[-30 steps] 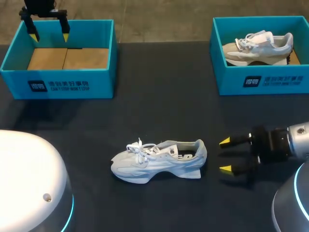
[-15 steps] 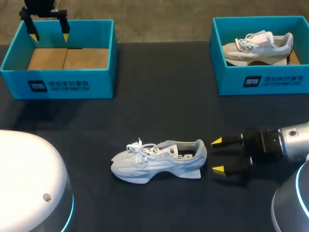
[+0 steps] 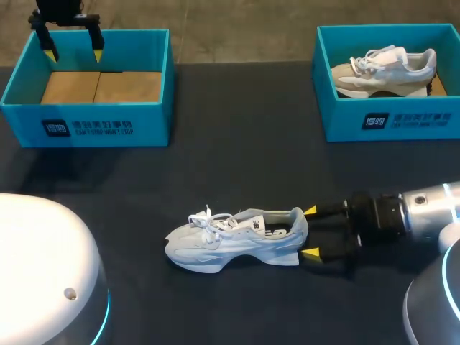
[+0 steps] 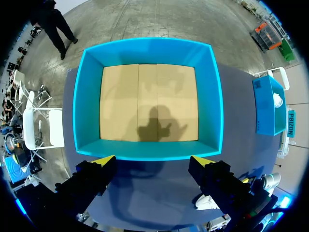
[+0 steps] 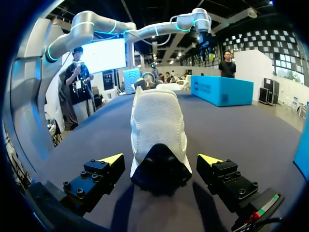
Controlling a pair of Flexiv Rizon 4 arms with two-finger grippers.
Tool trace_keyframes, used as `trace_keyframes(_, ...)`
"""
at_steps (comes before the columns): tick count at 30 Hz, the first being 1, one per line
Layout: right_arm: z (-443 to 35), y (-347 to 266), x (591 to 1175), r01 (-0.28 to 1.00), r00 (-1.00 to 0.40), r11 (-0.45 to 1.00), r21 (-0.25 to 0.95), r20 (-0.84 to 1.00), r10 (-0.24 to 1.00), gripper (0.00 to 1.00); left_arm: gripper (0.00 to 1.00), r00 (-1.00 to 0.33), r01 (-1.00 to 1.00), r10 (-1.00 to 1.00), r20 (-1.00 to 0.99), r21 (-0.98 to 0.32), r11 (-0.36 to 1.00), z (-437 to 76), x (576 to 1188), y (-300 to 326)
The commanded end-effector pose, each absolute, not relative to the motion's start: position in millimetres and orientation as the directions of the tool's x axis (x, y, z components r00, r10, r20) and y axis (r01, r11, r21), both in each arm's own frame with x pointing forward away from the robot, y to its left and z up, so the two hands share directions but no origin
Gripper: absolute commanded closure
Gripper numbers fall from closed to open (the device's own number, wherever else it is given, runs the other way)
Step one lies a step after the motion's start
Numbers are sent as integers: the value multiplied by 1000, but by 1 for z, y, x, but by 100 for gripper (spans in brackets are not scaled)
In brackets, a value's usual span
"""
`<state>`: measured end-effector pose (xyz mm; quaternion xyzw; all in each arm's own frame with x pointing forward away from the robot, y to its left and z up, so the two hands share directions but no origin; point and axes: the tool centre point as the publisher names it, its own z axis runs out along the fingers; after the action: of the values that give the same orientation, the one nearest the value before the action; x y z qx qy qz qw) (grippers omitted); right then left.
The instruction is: Take the shoe out of the shoebox, open the shoe tongue, remove and reinsert the insole, then place the shoe into the shoebox
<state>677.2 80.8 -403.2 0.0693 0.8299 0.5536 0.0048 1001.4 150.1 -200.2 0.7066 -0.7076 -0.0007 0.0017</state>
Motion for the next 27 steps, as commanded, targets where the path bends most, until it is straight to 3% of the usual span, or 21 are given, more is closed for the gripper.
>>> trace_keyframes(1, -406, 89, 678, 108, -990, 375, 921, 67, 120, 0, 0, -1, -1000, -1000, 1, 2, 1, -200, 1001, 150)
trace_keyframes(27, -414, 115, 680, 117, -989, 352, 929, 77, 126, 0, 0, -1, -1000, -1000, 1, 2, 1, -200, 1001, 150)
